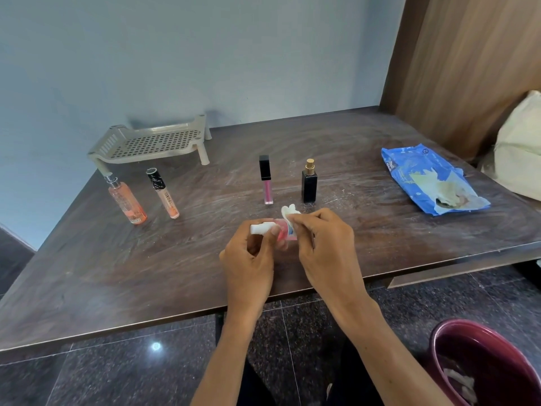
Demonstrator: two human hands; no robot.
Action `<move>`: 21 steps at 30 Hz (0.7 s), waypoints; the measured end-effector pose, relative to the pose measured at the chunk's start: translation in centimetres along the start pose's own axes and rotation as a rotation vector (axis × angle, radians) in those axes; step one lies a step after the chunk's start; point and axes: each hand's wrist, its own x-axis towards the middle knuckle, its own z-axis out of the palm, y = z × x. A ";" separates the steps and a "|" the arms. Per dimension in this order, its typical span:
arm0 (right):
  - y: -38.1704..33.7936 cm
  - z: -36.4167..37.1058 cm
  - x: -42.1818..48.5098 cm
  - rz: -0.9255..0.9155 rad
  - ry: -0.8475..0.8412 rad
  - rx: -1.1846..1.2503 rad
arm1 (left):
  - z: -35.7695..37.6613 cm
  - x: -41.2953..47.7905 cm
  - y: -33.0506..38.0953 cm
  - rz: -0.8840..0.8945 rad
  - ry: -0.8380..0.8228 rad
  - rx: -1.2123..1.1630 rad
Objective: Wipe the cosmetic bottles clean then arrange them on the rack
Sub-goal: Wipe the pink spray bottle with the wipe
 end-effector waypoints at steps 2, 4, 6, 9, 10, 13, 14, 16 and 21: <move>0.9 -0.2 -0.1 0.037 0.039 -0.035 | 0.0 0.1 0.0 -0.018 0.007 0.008; 1.5 -0.4 0.0 0.082 0.062 -0.051 | 0.1 0.2 0.0 -0.024 0.018 0.024; 1.5 -0.2 0.1 0.098 0.068 -0.076 | 0.1 0.2 -0.1 -0.006 0.029 0.058; 0.5 0.2 -0.1 0.054 0.065 -0.078 | 0.1 0.2 -0.2 0.007 0.026 0.057; 0.0 0.3 -0.3 0.036 0.054 -0.066 | 0.1 0.2 -0.3 0.011 0.028 0.056; -1.1 0.5 -0.7 -0.022 0.014 -0.032 | 0.2 0.2 -0.2 0.023 0.041 0.067; -1.1 0.5 -0.9 -0.038 0.011 -0.021 | 0.1 0.2 -0.3 0.027 0.046 0.075; -0.7 0.3 -1.0 -0.028 0.016 0.019 | 0.2 0.1 -0.4 0.031 0.045 0.082; 1.4 -0.4 -0.6 0.074 0.084 0.022 | 0.4 0.2 -0.4 0.035 0.057 0.098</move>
